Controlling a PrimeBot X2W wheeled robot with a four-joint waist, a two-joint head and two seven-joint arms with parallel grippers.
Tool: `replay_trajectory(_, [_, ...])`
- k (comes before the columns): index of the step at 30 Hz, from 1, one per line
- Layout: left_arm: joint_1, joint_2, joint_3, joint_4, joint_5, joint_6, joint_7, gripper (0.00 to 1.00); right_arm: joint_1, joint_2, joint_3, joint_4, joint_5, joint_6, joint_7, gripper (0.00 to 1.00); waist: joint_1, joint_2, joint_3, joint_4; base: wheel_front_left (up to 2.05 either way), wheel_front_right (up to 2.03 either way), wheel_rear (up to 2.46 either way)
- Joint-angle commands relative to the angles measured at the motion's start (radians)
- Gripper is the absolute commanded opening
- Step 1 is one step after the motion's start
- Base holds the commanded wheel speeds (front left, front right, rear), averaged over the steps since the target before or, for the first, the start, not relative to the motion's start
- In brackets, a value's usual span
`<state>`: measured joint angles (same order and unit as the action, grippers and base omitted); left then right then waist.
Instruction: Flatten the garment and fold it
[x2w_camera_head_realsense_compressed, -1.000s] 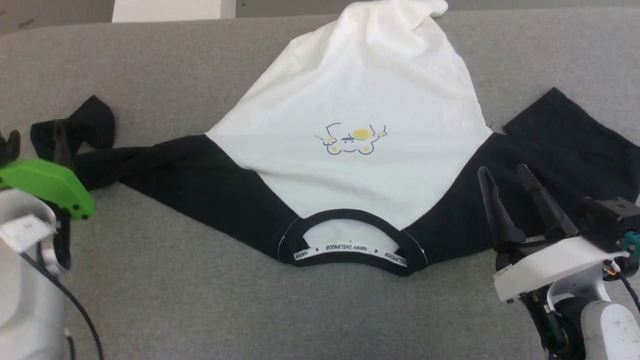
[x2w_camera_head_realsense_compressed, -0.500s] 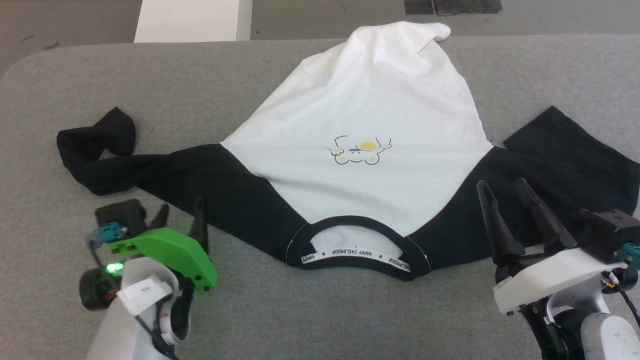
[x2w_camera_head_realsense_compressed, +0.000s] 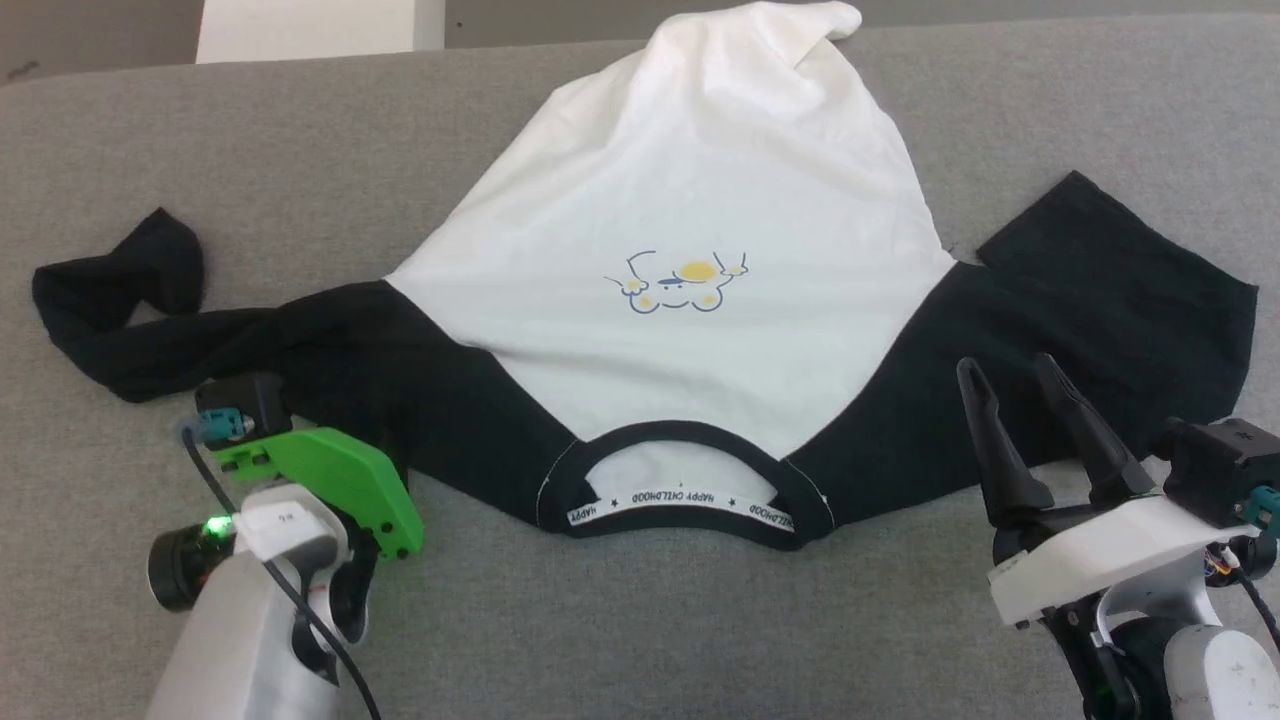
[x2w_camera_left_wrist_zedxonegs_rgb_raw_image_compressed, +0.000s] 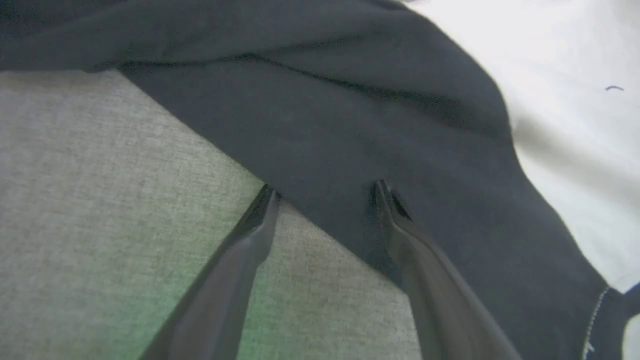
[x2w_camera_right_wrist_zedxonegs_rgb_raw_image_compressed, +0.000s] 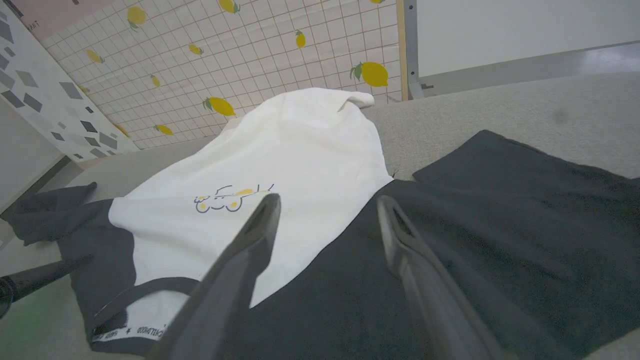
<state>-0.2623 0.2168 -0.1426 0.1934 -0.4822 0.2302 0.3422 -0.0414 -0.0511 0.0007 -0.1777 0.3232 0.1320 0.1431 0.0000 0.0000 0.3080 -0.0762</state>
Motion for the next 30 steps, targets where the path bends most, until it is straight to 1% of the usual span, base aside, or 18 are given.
replay_trajectory(1, [-0.009, 0.007, -0.001, 0.037, -0.001, 0.011, 0.020, 1.00, -0.016, 0.001, 0.002, 0.001, 0.008, -0.001, -0.009, 1.00, 0.0000, 0.0000, 0.013, -0.009, 0.00, 0.00, 0.00])
replay_trajectory(4, [-0.026, 0.011, 0.000, 0.068, -0.008, 0.012, 0.040, 1.00, -0.021, 0.001, 0.005, 0.003, 0.008, -0.001, -0.011, 1.00, 0.0000, 0.0000, 0.020, -0.012, 0.00, 0.00, 0.00])
replay_trajectory(5, [-0.030, 0.016, -0.001, 0.078, -0.008, 0.010, 0.045, 0.58, -0.022, 0.001, 0.005, 0.003, 0.009, -0.001, -0.011, 1.00, 0.0000, 0.0000, 0.021, -0.014, 0.00, 0.00, 0.00])
replay_trajectory(7, [-0.035, 0.023, 0.002, 0.084, -0.011, 0.001, 0.032, 0.00, -0.025, 0.001, 0.006, 0.003, 0.009, -0.001, -0.011, 1.00, 0.0000, 0.0000, 0.023, -0.015, 0.00, 0.00, 0.00])
replay_trajectory(9, [-0.036, 0.031, 0.008, 0.081, -0.008, -0.010, -0.003, 0.00, -0.025, 0.001, 0.006, 0.002, 0.009, -0.001, -0.010, 1.00, 0.0000, 0.0000, 0.022, -0.015, 0.00, 0.00, 0.00])
replay_trajectory(12, [-0.021, 0.038, 0.018, 0.067, -0.006, -0.014, -0.046, 0.00, -0.015, 0.001, 0.004, 0.000, 0.001, -0.001, 0.003, 1.00, 0.0000, 0.0000, 0.014, -0.013, 0.00, 0.00, 0.00])
replay_trajectory(15, [0.012, 0.046, 0.030, 0.043, -0.008, -0.014, -0.076, 0.00, 0.019, 0.001, -0.006, -0.004, -0.005, -0.001, 0.052, 1.00, 0.0000, 0.0000, -0.001, -0.007, 0.00, 0.00, 0.00])
replay_trajectory(19, [0.065, 0.063, 0.072, 0.013, -0.009, 0.013, -0.126, 0.00, 0.085, 0.001, -0.050, 0.006, -0.002, -0.001, 0.164, 1.00, 0.0000, 0.0000, -0.015, 0.008, 0.00, 0.00, 0.00])
replay_trajectory(23, [0.101, 0.077, 0.091, -0.004, -0.012, 0.019, -0.146, 0.00, 0.123, 0.001, -0.101, 0.036, 0.017, -0.001, 0.250, 1.00, 0.0000, 0.0000, -0.019, 0.023, 0.00, 0.00, 0.00])
replay_trajectory(30, [0.097, 0.069, 0.079, -0.014, -0.022, 0.008, -0.151, 0.00, 0.087, 0.001, -0.114, 0.103, 0.038, -0.001, 0.293, 1.00, 0.0000, 0.0000, -0.005, 0.049, 0.00, 0.00, 0.00])
